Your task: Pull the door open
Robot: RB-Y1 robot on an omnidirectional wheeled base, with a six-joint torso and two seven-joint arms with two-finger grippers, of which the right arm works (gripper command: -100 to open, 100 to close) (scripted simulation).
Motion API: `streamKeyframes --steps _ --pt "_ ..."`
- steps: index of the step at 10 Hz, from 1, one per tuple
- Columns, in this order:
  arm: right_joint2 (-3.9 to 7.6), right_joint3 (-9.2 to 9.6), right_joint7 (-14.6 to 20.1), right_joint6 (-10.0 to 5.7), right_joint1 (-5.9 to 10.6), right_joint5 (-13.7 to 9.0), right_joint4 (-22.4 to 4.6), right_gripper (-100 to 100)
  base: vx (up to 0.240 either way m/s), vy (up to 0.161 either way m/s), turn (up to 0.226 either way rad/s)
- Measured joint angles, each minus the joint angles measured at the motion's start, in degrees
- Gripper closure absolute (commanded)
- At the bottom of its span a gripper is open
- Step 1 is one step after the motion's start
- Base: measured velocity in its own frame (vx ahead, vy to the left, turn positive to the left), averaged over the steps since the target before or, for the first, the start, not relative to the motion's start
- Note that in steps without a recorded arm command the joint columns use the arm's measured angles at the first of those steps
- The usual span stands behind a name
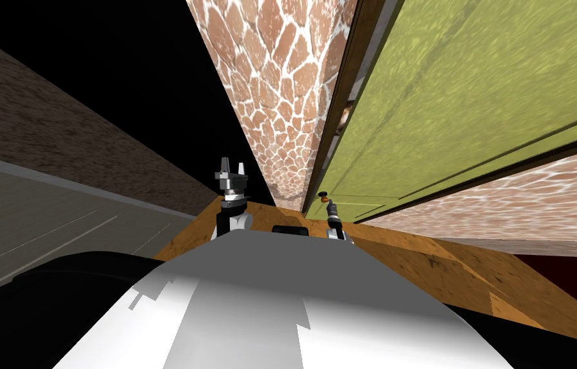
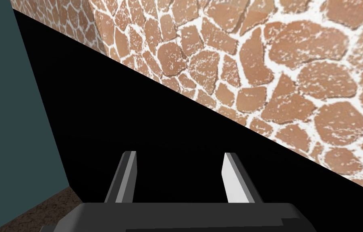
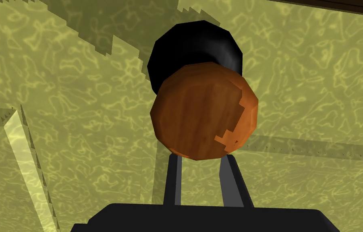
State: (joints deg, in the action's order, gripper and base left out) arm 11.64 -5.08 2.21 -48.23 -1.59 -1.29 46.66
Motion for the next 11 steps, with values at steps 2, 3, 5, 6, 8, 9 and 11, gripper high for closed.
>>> streamKeyframes --steps 2,3,5,6,8,9,11 --pt "0.12 0.16 1.94 -0.33 -0.06 -0.94 -0.36 100 -0.025 -0.016 0.01" --pt "0.13 0.23 2.18 -1.21 0.63 -1.05 -1.75 100 -0.006 -0.001 0.009" --pt "0.5 0.46 3.58 -1.27 0.08 -1.68 -1.51 100 -0.036 -0.006 0.072" --pt "0.55 0.49 4.43 -1.74 0.52 -2.07 -2.39 100 -0.031 -0.013 0.019" --pt "0.64 0.65 4.95 -0.23 0.12 -2.18 -0.82 100 0.0 0.0 -0.012" --pt "0.46 0.55 4.75 -1.22 1.38 -2.22 -3.08 100 0.009 0.009 -0.004" --pt "0.63 0.55 4.81 -1.64 1.0 -2.25 -2.93 100 0.002 0.003 0.004"
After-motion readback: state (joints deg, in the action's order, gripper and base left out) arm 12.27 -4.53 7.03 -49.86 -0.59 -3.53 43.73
